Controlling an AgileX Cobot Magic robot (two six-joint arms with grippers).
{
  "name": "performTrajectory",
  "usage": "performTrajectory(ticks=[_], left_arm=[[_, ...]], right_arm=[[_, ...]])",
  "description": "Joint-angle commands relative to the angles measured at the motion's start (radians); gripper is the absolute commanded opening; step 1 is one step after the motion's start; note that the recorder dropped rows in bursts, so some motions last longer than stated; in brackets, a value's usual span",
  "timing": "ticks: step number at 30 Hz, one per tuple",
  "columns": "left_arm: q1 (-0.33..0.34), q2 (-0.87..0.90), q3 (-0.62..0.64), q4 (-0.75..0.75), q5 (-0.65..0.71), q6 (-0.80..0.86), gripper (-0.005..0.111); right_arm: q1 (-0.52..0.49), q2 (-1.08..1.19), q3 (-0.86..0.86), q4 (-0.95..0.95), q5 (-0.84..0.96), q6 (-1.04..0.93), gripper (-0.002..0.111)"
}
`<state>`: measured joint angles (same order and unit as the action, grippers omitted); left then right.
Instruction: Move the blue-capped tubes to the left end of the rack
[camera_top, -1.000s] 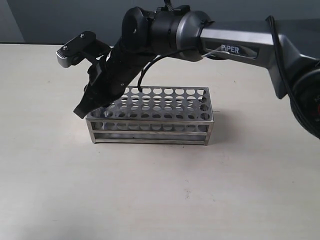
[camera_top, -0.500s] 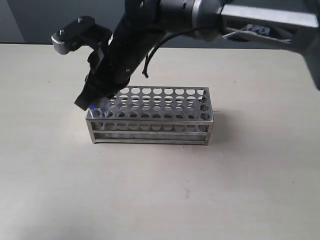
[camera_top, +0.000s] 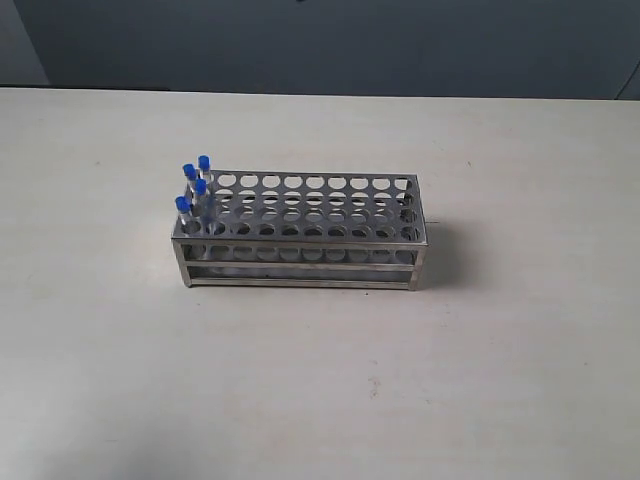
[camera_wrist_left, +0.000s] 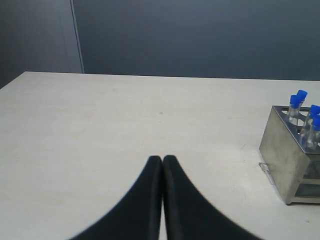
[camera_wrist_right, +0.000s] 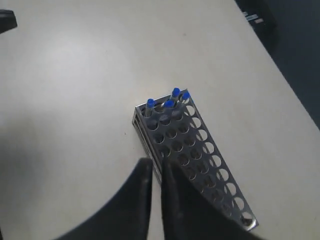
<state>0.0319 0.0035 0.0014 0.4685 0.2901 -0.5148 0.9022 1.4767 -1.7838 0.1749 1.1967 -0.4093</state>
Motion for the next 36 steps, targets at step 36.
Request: performTrajectory(ticks=[36], left_arm=[[0.05, -0.004, -0.001, 0.0, -0.002, -0.002, 0.001]], right_arm=[[-0.757, -1.19, 1.55, -0.165, -1.039, 0.27, 0.009]])
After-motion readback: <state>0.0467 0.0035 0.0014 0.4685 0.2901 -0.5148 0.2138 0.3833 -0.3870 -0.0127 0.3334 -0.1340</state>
